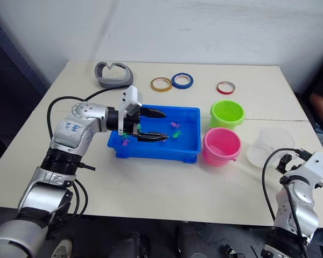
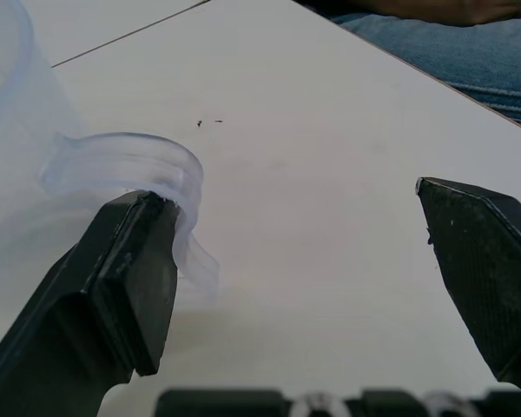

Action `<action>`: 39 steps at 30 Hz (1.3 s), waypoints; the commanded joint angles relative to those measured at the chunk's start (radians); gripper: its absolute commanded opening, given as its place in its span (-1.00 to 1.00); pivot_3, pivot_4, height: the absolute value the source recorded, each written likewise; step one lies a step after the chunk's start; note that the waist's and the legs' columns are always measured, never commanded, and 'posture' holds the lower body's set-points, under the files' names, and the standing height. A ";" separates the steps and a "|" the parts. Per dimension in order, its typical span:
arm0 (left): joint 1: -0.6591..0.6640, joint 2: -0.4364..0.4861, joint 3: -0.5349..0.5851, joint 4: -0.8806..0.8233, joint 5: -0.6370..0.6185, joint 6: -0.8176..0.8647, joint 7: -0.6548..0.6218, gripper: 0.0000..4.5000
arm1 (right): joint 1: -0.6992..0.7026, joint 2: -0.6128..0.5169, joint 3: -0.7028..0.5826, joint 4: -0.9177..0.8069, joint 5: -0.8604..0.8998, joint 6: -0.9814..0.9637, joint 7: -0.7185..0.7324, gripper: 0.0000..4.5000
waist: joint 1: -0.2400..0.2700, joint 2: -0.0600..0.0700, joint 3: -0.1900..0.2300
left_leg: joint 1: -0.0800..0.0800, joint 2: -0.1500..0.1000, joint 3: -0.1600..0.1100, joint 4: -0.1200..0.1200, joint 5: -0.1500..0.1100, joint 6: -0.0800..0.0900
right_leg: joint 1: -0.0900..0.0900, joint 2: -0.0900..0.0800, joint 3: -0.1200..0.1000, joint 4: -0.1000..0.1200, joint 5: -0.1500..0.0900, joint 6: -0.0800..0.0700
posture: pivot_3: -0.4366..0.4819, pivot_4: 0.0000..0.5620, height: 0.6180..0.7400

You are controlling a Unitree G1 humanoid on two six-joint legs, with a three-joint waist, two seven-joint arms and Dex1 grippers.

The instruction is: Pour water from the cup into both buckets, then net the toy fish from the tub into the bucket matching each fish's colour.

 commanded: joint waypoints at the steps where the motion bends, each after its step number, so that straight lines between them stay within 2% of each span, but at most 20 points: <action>1: -0.015 -0.009 0.007 -0.023 0.003 -0.010 0.011 1.00 | -0.014 -0.018 0.015 -0.002 -0.019 -0.036 -0.009 0.78 | -0.001 0.000 0.000 | 0.000 0.000 0.000 0.000 0.000 0.000 | 0.000 0.000 0.000 0.000 0.000 0.000 | -0.05 -0.47 0.22; 2: -0.014 -0.011 0.006 -0.024 0.003 -0.009 0.012 1.00 | -0.015 -0.020 0.018 0.001 -0.020 -0.039 -0.010 0.66 | 0.000 0.000 0.000 | 0.000 0.000 0.000 0.000 0.000 0.000 | 0.000 0.000 0.000 0.000 0.000 0.000 | -0.05 -0.47 0.22; 9: -0.014 -0.011 0.011 -0.025 0.001 -0.005 0.015 1.00 | -0.012 -0.032 0.020 0.006 -0.016 -0.049 -0.008 -0.89 | 0.002 0.000 0.000 | 0.000 0.000 0.000 0.000 0.000 0.000 | 0.000 0.000 0.000 0.000 0.000 0.000 | -0.05 -0.47 0.22; 10: -0.015 -0.012 0.011 -0.025 0.001 -0.004 0.015 1.00 | -0.010 -0.035 0.019 0.005 -0.015 -0.051 -0.006 -0.98 | 0.002 0.000 0.000 | 0.000 0.000 0.000 0.000 0.000 0.000 | 0.000 0.000 0.000 0.000 0.000 0.000 | -0.05 -0.47 0.22; 24: -0.010 -0.008 0.010 -0.032 -0.004 0.002 0.000 1.00 | 0.016 -0.046 0.026 -0.041 0.004 -0.050 0.026 -0.98 | 0.003 0.000 0.000 | 0.000 0.000 0.000 0.000 0.000 0.000 | 0.000 0.000 0.000 0.000 0.000 0.000 | -0.05 -0.47 0.22; 39: -0.009 0.029 0.029 0.007 0.010 -0.025 -0.011 1.00 | 0.050 -0.174 0.029 -0.231 0.106 0.083 0.179 -0.98 | 0.002 0.001 0.001 | 0.000 0.000 0.000 0.000 0.000 0.000 | 0.000 0.000 0.000 0.000 0.000 0.000 | -0.05 -0.47 0.22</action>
